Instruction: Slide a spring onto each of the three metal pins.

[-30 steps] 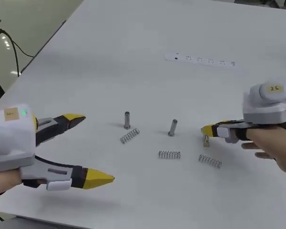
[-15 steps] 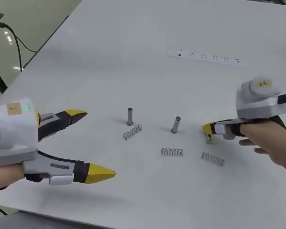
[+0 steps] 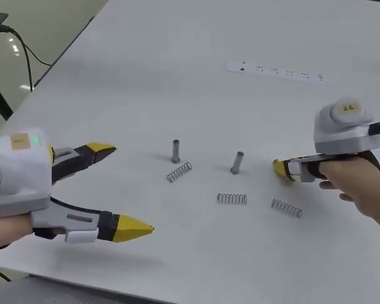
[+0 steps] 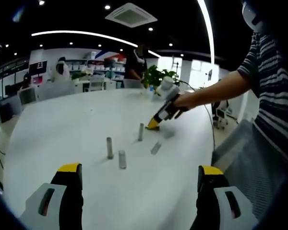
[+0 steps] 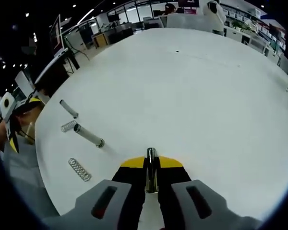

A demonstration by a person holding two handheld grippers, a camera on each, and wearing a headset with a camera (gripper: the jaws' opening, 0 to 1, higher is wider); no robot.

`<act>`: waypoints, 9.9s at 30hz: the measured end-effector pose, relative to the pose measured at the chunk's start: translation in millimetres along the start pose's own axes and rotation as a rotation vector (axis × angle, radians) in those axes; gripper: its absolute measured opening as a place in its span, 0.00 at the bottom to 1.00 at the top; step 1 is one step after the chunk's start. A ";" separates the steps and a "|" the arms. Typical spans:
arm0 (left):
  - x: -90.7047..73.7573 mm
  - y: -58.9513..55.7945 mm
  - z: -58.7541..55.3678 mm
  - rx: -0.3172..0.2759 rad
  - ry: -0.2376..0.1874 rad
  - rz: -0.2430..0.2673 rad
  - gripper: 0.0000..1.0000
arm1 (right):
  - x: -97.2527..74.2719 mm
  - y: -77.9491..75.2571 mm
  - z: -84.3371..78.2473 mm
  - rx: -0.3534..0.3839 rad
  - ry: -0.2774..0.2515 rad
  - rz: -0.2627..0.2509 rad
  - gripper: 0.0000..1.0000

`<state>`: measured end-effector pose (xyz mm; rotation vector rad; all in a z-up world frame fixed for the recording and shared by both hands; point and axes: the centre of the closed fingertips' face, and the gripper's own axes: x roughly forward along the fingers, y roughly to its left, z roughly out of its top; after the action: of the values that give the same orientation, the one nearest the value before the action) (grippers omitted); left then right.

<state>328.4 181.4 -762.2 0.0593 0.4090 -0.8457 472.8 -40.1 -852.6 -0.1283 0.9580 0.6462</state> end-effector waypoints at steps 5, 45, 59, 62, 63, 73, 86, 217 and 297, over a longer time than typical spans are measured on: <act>-0.1 1.5 4.1 0.007 -0.004 0.001 0.97 | -4.0 -0.7 1.2 0.016 -0.022 0.008 0.05; 3.0 2.7 15.7 0.027 -0.006 -0.005 0.97 | -35.0 4.2 10.0 -0.102 -0.191 0.001 0.05; 3.4 0.0 17.3 0.029 -0.009 -0.015 0.97 | -41.1 9.5 1.6 -0.188 -0.183 -0.029 0.05; 3.6 0.0 17.7 0.031 -0.011 -0.015 0.97 | -41.4 9.3 1.3 -0.195 -0.182 -0.033 0.05; 3.5 0.2 17.8 0.030 -0.011 -0.015 0.97 | -41.6 9.5 1.0 -0.196 -0.182 -0.033 0.05; 2.9 -0.7 14.2 0.028 -0.005 -0.016 0.97 | -43.1 11.5 -1.0 -0.184 -0.190 -0.028 0.06; 1.2 1.2 15.4 0.027 -0.010 -0.008 0.97 | -45.4 13.7 2.5 -0.167 -0.222 -0.022 0.14; 0.2 2.3 8.9 0.023 0.033 -0.024 0.97 | -42.9 38.4 -77.3 -0.770 0.101 0.242 0.08; 124.2 -111.0 42.6 0.035 -0.021 -0.449 0.13 | -104.0 141.6 -32.2 -0.995 -0.059 0.351 0.08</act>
<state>333.8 9.6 -757.4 -0.0104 0.3939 -1.2952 327.7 14.6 -764.1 -0.8270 0.5268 1.4057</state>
